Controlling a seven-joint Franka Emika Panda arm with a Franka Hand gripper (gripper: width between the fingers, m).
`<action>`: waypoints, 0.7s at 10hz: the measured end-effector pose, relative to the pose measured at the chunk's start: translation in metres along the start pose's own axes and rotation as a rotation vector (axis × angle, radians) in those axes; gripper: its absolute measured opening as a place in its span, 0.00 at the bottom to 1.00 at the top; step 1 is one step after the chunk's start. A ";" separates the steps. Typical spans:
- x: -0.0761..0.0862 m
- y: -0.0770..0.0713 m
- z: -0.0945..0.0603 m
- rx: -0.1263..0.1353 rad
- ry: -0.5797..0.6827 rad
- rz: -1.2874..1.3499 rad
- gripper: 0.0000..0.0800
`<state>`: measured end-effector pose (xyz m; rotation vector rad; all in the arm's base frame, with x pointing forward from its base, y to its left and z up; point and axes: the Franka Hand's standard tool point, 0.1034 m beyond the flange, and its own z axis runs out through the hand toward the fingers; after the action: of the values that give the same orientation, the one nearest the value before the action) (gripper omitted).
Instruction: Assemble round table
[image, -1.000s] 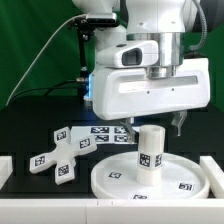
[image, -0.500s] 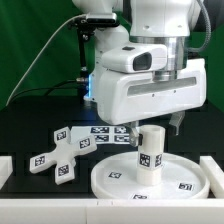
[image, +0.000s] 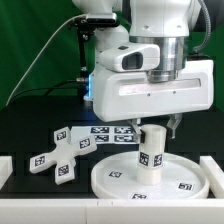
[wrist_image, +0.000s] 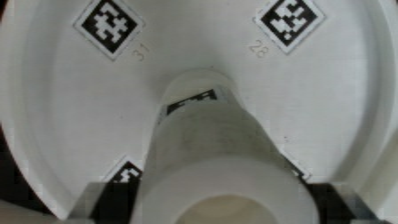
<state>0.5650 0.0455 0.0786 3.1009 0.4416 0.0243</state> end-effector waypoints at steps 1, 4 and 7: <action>0.002 0.000 0.000 -0.014 0.042 0.088 0.51; 0.001 0.001 0.000 -0.023 0.107 0.414 0.51; 0.002 0.007 0.000 0.011 0.099 0.768 0.51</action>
Offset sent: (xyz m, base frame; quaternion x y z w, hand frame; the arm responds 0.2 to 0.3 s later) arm -0.0079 -0.0042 -0.0067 -0.0517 0.0214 0.2098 0.9761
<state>0.5687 0.0392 0.0784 3.0653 -0.7592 0.1775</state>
